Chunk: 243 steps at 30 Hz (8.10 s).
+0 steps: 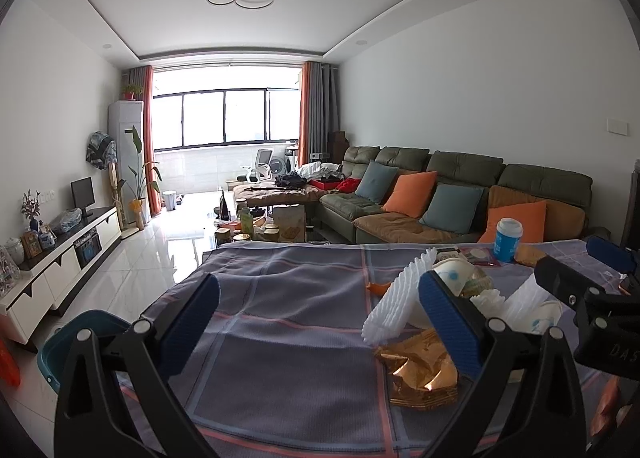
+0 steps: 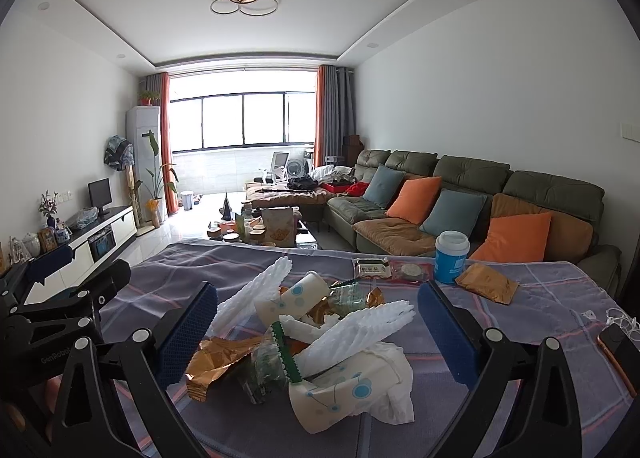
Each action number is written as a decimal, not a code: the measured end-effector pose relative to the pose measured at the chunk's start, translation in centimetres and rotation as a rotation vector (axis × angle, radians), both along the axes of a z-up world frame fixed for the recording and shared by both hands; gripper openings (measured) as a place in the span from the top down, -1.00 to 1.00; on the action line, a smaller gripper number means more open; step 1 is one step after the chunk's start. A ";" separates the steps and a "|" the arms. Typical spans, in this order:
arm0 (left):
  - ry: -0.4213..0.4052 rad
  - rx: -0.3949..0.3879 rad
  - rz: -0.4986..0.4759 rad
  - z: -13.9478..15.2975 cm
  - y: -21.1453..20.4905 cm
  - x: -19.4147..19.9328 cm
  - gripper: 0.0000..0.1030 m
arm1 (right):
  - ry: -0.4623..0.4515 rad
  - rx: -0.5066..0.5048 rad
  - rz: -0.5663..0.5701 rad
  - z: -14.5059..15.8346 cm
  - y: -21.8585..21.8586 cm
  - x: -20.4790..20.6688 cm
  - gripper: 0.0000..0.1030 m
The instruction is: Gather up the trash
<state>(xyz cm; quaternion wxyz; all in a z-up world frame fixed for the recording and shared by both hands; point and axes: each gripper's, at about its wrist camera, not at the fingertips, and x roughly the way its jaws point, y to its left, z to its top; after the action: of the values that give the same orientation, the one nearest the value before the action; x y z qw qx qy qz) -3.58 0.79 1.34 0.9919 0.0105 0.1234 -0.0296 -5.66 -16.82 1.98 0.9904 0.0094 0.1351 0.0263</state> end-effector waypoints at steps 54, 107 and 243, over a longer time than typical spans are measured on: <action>0.429 0.012 -0.457 -7.6 -2.2 5.0 0.07 | 0.256 0.239 0.119 -2.2 -6.1 5.0 0.59; 0.514 -0.145 -0.545 -5.7 4.6 2.2 0.21 | 0.142 0.203 0.476 2.2 0.7 7.3 0.70; 0.462 -0.252 -0.288 -5.7 13.8 3.9 -0.46 | 0.335 0.109 0.676 1.6 11.5 10.9 -0.29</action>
<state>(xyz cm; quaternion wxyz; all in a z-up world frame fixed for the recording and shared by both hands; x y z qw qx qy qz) 0.37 14.62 -4.39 0.9166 -0.1022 0.3385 -0.1867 5.23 -5.29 3.62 0.8882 0.0211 0.2889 0.3565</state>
